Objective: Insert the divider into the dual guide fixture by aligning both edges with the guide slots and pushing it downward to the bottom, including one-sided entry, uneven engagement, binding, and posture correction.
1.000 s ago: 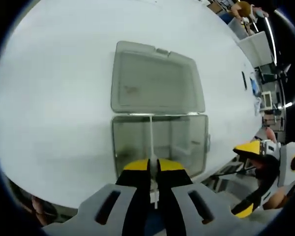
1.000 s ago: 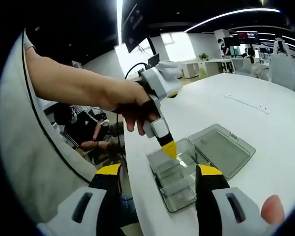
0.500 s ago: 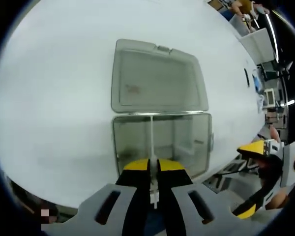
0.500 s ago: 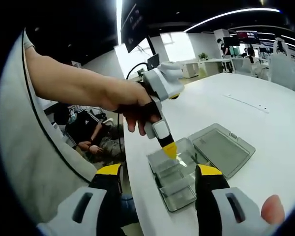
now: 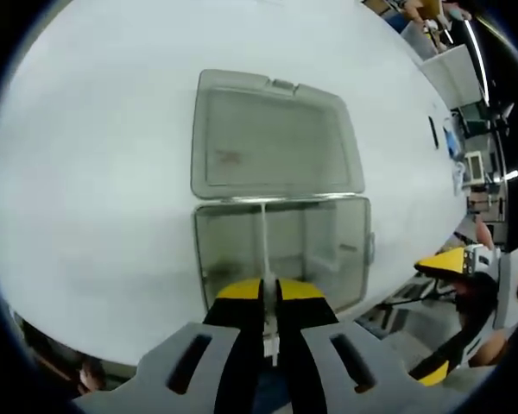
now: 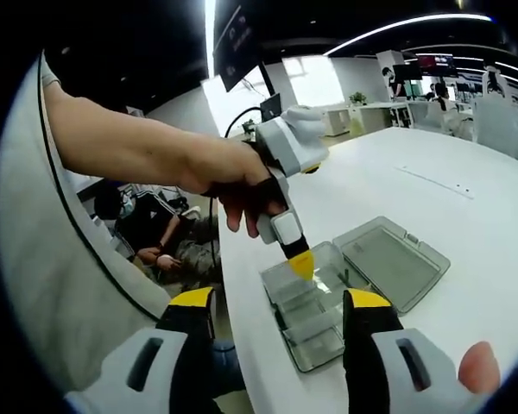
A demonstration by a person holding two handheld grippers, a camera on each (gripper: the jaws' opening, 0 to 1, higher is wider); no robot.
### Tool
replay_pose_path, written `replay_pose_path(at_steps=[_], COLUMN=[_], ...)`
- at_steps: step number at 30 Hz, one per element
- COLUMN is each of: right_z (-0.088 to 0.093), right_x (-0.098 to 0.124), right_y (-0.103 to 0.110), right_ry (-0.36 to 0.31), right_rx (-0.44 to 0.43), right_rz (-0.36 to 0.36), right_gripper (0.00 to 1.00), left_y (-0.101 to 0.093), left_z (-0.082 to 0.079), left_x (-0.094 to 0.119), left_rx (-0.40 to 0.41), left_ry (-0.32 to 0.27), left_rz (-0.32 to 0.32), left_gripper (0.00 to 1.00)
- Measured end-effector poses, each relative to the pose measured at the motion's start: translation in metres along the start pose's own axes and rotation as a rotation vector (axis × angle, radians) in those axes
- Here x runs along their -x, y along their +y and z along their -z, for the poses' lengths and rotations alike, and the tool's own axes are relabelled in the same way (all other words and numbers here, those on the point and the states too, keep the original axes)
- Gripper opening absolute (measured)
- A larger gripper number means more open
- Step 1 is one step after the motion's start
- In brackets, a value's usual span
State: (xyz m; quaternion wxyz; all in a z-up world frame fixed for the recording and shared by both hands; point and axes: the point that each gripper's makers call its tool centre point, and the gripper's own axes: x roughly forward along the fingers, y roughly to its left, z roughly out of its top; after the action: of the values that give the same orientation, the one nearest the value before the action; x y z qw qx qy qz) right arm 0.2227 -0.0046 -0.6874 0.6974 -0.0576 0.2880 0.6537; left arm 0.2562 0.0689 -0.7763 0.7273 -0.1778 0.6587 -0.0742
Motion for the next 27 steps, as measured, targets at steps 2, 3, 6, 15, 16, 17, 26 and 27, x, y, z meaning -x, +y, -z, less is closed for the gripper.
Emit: replay_pose_path(at_steps=[2, 3, 6, 15, 16, 17, 26, 27], right_z=[-0.0006, -0.0005, 0.0005, 0.0004, 0.0003, -0.0002, -0.0016, -0.0015], right_x=[0.0004, 0.0005, 0.0012, 0.0016, 0.0014, 0.0012, 0.0014, 0.0014], right_y=[0.0001, -0.0001, -0.001, -0.0027, -0.0027, -0.0027, -0.0045, -0.0045], right_ry=[-0.004, -0.004, -0.002, -0.002, -0.001, -0.003, -0.005, -0.005], right_rx=[-0.003, -0.003, -0.004, -0.006, -0.006, -0.008, -0.007, -0.006], right_rz=[0.0, 0.0, 0.002, 0.003, 0.002, 0.001, 0.002, 0.001], right_gripper=[0.56, 0.56, 0.56, 0.56, 0.56, 0.56, 0.56, 0.56], left_y=[0.0002, -0.0002, -0.0016, 0.0014, 0.0014, 0.0013, 0.0005, 0.0009], left_z=[0.0005, 0.0009, 0.002, 0.0021, 0.0021, 0.0016, 0.0014, 0.0013], left_x=[-0.0006, -0.0005, -0.0004, -0.0015, -0.0015, -0.0017, -0.0021, -0.0021], left_rx=[0.0, 0.001, -0.001, -0.006, -0.006, -0.005, -0.009, -0.009], left_ry=[-0.002, -0.002, -0.002, 0.002, 0.003, 0.003, 0.009, 0.009], left_rz=[-0.001, 0.0, -0.001, -0.011, -0.011, -0.011, -0.012, -0.013], left_gripper=[0.01, 0.01, 0.01, 0.01, 0.01, 0.01, 0.01, 0.01])
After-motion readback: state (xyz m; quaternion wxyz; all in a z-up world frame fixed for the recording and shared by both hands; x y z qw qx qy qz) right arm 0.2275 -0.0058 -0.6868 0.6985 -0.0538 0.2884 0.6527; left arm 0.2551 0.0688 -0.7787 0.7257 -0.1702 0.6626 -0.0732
